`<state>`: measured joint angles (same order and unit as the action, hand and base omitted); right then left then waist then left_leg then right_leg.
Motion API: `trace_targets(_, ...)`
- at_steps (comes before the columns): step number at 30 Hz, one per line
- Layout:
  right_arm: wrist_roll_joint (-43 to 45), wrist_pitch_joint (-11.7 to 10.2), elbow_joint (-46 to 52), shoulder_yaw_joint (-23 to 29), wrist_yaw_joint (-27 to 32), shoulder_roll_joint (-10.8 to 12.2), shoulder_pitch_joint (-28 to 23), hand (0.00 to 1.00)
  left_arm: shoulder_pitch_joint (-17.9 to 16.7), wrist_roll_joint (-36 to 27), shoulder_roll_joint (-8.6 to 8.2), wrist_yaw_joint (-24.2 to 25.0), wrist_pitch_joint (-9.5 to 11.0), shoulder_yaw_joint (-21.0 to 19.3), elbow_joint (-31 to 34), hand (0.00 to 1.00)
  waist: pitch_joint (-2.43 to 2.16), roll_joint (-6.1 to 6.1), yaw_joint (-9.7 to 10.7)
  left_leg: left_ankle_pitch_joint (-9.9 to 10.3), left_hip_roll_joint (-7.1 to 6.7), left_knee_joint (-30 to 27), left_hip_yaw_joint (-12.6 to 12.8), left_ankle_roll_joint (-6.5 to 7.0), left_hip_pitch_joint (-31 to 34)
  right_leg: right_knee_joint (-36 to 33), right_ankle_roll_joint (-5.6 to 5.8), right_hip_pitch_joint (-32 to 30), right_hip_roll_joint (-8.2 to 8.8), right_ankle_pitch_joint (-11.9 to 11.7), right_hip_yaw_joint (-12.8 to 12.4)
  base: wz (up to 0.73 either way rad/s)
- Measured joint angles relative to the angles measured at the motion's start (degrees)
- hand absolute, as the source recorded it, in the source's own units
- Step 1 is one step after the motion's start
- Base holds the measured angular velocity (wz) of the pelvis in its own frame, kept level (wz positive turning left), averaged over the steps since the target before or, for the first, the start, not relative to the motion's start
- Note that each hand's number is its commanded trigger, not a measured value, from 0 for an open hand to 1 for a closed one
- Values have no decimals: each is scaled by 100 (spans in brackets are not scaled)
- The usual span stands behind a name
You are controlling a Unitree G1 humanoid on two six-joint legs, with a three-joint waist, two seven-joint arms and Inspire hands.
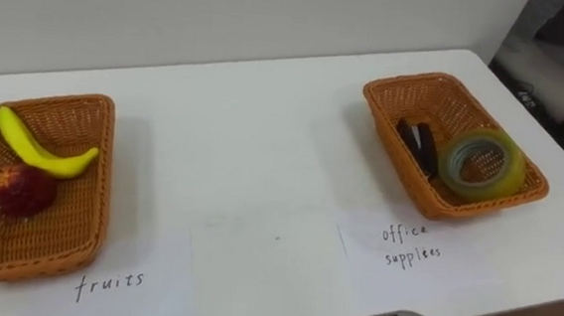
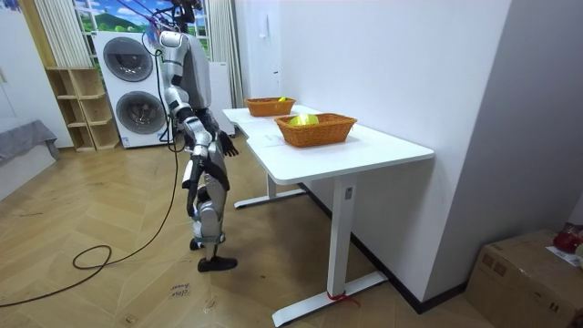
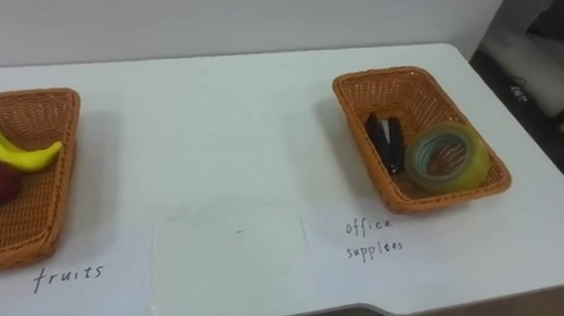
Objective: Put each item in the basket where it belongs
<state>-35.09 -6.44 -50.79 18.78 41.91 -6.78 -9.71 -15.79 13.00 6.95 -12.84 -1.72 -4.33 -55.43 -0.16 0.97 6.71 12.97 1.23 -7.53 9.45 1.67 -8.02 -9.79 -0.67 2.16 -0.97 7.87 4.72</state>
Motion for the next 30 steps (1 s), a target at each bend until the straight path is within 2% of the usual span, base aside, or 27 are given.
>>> trace_targets(2,296,14,-302,-87,-179,14,-3,0,4,1,-34,-4,28,-2,2,0,23,-45,-74,7,10,14,2,-5,-43,2,0,0,0,13,-1,-4)
trace_targets(7,589,134,-714,-815,-923,22,-85,0,22,-225,-119,-13,95,6,-213,0,25,-43,-165,30,17,17,-15,-13,-70,-19,-3,20,-7,42,1,0)
trace_targets(11,1319,147,-1185,-1428,-1733,39,-48,0,74,-251,-125,-66,247,6,-391,0,24,-43,-370,38,14,12,-25,-23,-71,-6,-5,38,-16,43,4,0)
trace_targets(14,1792,156,-1305,-1762,-2196,57,-39,0,95,-401,-148,-67,264,14,-454,0,27,-43,-486,39,16,8,-54,-23,-80,9,-5,92,-13,43,19,3)
trace_targets(15,1996,157,-1355,-1828,-2335,66,-33,0,103,-409,-149,-66,280,14,-499,0,29,-39,-554,40,15,-1,-72,-22,-75,10,-5,95,-9,43,28,5)
trace_targets(20,2647,225,-1367,-2007,-2755,125,109,0,111,-472,-157,-48,308,22,-524,0,36,-20,-576,42,9,-22,-188,-19,-60,22,-1,95,20,54,153,11)
trace_targets(28,2876,232,-1415,-2259,-3069,181,175,0,124,-562,-176,-46,338,27,-529,0,36,7,-607,41,-4,-22,-350,-17,-54,79,-3,173,63,72,344,10)
trace_targets(30,2877,231,-1480,-2257,-3095,180,175,0,111,-561,-174,-46,339,21,-530,0,38,25,-680,42,-6,-19,-373,-17,-50,114,-3,193,63,71,376,4)
